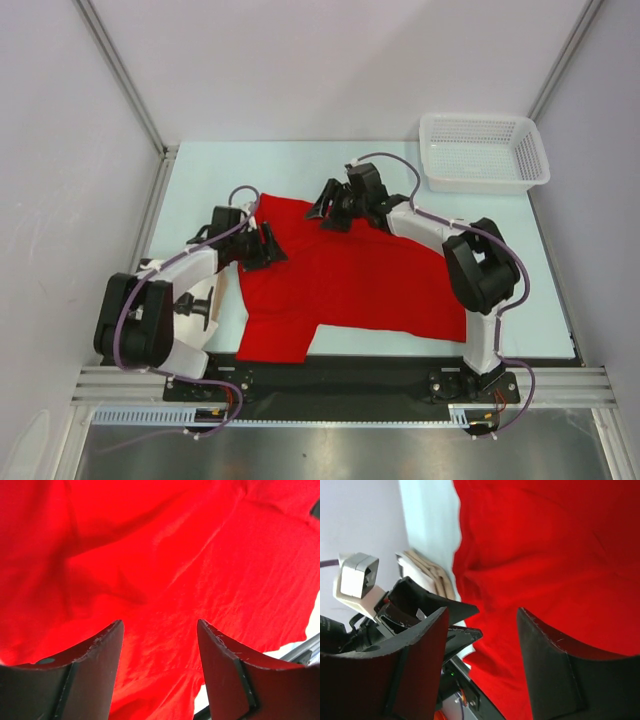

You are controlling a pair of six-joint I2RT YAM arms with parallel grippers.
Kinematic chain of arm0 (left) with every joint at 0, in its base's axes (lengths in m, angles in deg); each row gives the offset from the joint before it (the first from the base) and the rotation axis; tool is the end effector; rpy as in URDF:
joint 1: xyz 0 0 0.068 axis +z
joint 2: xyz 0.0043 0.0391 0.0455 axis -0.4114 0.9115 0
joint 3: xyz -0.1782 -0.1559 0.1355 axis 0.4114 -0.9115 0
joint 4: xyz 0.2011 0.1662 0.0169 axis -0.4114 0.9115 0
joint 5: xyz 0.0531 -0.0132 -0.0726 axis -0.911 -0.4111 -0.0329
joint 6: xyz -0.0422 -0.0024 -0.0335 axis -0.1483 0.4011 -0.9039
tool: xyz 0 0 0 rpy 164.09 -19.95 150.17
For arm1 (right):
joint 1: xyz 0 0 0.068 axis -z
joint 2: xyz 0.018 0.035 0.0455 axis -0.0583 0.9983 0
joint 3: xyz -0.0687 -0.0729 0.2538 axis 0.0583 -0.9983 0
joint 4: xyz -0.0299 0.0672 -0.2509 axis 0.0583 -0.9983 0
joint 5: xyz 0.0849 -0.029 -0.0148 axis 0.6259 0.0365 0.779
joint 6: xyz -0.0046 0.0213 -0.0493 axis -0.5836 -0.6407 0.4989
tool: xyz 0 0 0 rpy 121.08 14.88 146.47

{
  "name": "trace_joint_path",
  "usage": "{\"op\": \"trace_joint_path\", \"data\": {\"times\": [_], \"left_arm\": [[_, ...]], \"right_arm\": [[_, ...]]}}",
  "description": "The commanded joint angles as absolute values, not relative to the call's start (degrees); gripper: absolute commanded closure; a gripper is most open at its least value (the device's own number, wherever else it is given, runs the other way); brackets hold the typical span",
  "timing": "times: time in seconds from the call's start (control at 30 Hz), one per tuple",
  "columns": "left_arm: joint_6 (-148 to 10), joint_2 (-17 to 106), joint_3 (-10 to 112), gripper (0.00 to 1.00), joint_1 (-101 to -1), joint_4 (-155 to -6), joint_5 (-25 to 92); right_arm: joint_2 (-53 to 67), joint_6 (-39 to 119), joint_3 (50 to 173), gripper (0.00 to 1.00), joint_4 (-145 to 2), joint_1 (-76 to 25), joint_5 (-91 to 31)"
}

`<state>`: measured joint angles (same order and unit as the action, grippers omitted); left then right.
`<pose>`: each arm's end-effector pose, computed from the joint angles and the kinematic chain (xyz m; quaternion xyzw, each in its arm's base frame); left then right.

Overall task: Fold and stack the t-shirts
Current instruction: Fold the tshirt

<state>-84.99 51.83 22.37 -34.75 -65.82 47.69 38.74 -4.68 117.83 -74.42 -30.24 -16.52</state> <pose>0.2730 -0.0642 0.1824 -0.0753 0.9259 -0.2786 0.2438 0.3698 0.2607 0.2239 0.0517 0.8717 0.4286 0.2319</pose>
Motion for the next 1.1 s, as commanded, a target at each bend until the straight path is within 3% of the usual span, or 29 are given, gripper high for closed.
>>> {"op": "trace_joint_path", "data": {"times": [0.0, 0.1, 0.23, 0.4, 0.43, 0.53, 0.77, 0.87, 0.93, 1.07], "left_arm": [[-90.03, 55.25, 23.17, 0.33, -37.12, -70.1, 45.74], [-89.88, 57.36, 24.56, 0.29, -37.65, -71.7, 42.05], [-88.65, 62.1, 27.82, 0.32, -38.44, -70.12, 41.86], [-87.68, 66.07, 31.5, 0.48, -38.44, -69.33, 42.13], [-87.42, 66.25, 32.03, 0.6, -38.44, -68.8, 41.69], [-86.36, 64.41, 34.06, 0.79, -38.44, -67.04, 38.89], [-83.2, 61.24, 42.23, 0.81, -38.44, -59.05, 34.66], [-82.67, 62.99, 43.64, 0.92, -38.09, -59.57, 35.53], [-82.41, 65.28, 44.87, 1.0, -37.74, -59.57, 35.71], [-82.67, 68.0, 46.8, 1.0, -37.21, -60.62, 35.89]], "right_arm": [[36.31, -3.41, 114.24, 0.38, -74.25, -30.41, -15.65], [36.75, -3.5, 114.32, 0.38, -75.57, -31.11, -15.04], [36.23, -4.11, 112.57, 0.38, -74.96, -31.9, -14.6], [36.75, -4.2, 111.25, 0.39, -74.69, -32.52, -13.98], [37.01, -4.37, 111.16, 0.39, -74.61, -32.87, -13.55], [37.89, -5.16, 110.72, 0.4, -73.55, -33.57, -12.58], [42.72, -10.08, 112.39, 0.4, -67.23, -34.54, -9.59], [44.31, -12.19, 113.71, 0.4, -65.56, -34.71, -8.88], [45.89, -14.64, 114.23, 0.45, -63.98, -34.89, -8.44], [48.0, -18.33, 114.5, 0.53, -59.5, -35.51, -9.41]]}}
